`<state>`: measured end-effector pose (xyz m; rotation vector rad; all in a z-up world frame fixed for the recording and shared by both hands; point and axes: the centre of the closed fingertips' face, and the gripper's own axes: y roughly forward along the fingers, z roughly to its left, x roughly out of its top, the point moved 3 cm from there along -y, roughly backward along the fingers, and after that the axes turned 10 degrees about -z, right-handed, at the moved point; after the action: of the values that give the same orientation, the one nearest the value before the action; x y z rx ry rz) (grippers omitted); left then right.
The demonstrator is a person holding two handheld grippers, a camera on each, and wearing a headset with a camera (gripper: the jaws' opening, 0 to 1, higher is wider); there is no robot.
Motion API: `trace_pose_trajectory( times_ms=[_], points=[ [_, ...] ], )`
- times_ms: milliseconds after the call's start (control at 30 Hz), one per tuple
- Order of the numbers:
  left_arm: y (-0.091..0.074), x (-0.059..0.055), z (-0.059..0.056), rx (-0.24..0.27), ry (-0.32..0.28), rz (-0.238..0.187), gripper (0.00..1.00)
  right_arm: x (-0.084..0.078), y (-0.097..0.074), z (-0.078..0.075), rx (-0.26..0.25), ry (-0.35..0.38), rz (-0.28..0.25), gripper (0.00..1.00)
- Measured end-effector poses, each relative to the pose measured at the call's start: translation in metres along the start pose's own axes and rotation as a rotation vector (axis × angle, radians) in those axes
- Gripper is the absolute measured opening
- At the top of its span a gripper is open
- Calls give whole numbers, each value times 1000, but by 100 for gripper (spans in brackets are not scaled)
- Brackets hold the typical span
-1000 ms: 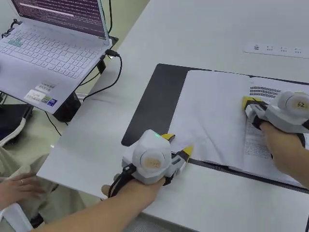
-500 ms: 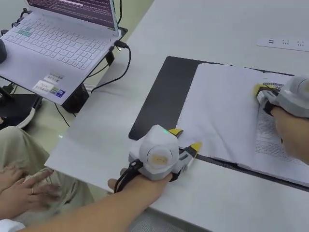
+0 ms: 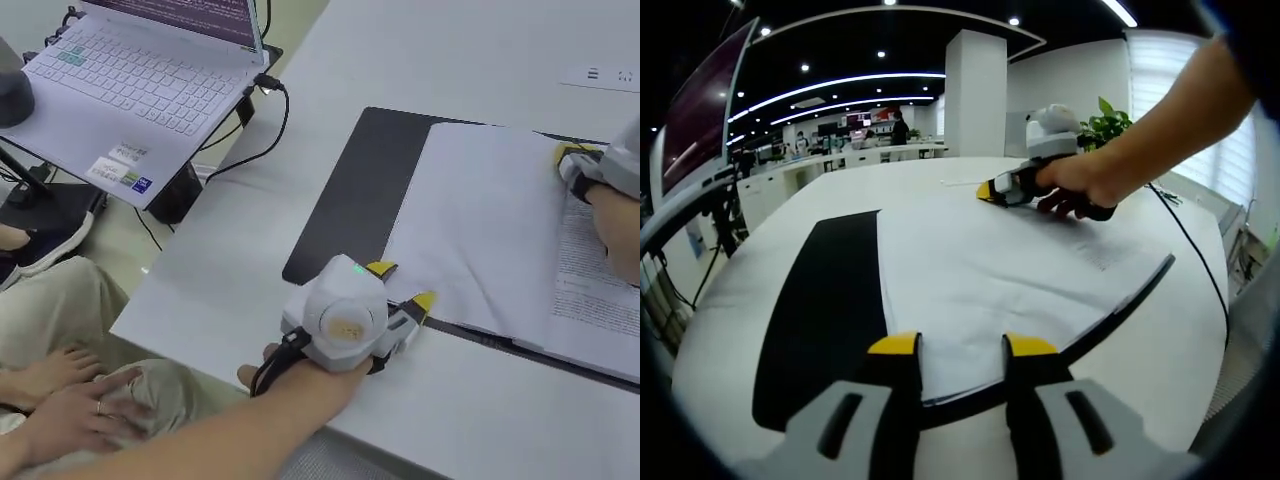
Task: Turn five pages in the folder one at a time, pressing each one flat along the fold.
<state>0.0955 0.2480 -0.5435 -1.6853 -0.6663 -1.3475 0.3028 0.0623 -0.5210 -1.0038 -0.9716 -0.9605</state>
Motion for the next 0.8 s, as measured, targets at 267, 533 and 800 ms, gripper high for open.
trace_pose_trajectory(
  times_ms=[267,533,800],
  points=[
    [0,0,0,0,-2,-3,31,-1,12,-9,-5,13,5,0],
    [0,0,0,1,-4,-3,31,-2,1,-5,11,9,22,0],
    [0,0,0,3,-10,-8,31,-8,-12,-2,38,12,36,0]
  ],
)
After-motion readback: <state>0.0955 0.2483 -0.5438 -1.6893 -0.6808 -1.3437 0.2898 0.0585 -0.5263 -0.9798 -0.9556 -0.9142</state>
